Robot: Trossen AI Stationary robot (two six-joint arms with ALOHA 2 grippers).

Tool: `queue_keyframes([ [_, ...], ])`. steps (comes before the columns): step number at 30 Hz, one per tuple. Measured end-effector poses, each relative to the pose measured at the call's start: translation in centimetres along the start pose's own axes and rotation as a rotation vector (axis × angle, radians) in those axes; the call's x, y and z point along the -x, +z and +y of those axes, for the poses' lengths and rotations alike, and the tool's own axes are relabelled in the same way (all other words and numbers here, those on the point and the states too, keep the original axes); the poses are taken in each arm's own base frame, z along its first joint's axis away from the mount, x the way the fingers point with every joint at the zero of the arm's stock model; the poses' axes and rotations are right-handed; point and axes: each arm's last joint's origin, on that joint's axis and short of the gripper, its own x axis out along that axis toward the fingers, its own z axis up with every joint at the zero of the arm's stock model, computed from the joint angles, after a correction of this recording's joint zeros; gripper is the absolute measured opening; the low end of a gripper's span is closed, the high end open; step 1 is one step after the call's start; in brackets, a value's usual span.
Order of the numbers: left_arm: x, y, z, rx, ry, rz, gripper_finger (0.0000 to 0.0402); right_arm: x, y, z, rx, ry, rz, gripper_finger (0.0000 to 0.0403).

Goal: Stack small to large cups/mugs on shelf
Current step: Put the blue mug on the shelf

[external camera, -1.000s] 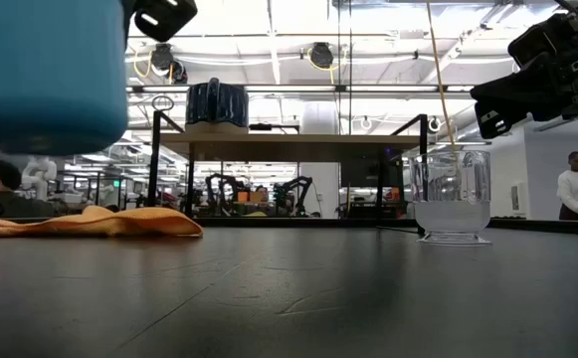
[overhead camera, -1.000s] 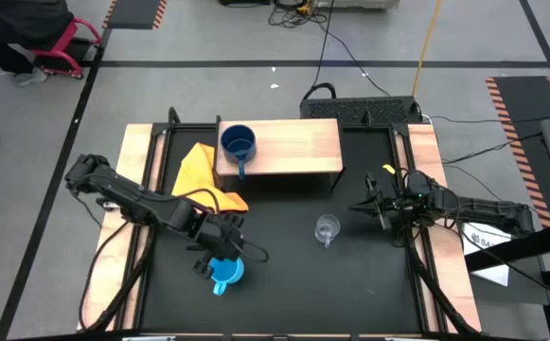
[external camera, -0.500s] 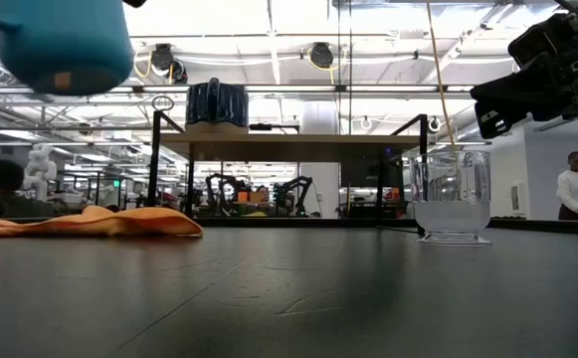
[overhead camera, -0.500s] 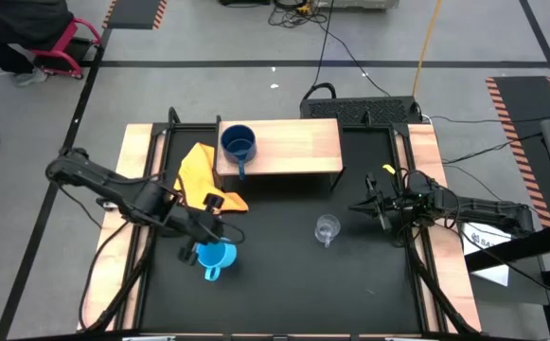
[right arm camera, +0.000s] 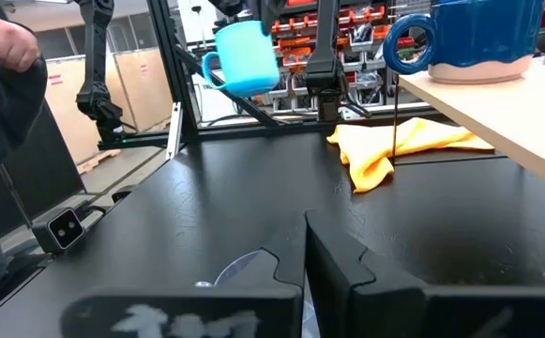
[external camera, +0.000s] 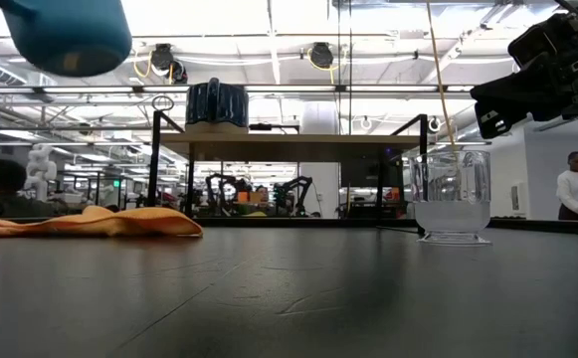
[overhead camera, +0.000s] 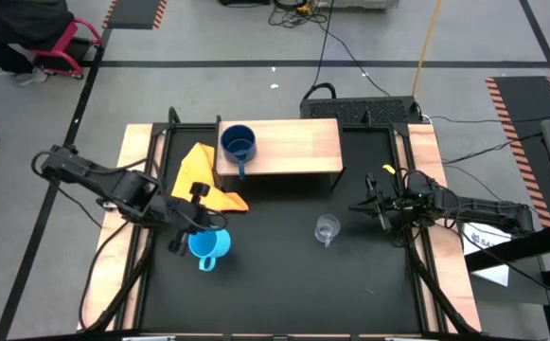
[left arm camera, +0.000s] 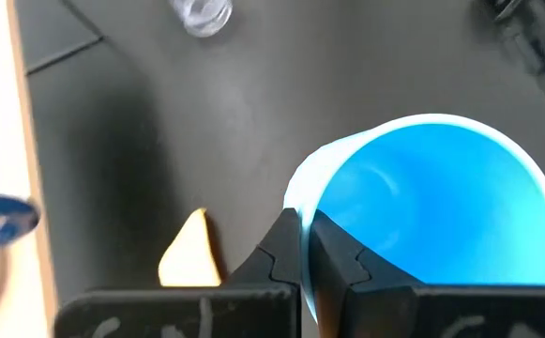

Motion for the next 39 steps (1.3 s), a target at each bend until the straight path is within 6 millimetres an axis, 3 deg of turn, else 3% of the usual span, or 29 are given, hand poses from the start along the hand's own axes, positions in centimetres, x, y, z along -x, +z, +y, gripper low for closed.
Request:
queue_keyframes([
  [16,4.7,-2.3,1.2,0.056,0.074,-0.158,0.0004,0.0,0.0,0.0,-0.001,0.0,0.001,0.0],
  [31,5.5,-7.4,1.1,0.127,0.061,-0.302,0.0004,0.0,0.0,0.0,0.003,0.0,0.001,0.0],
  [39,4.4,-9.3,0.9,0.148,0.071,-0.316,0.0004,0.0,0.0,0.0,0.003,0.0,0.001,0.0],
])
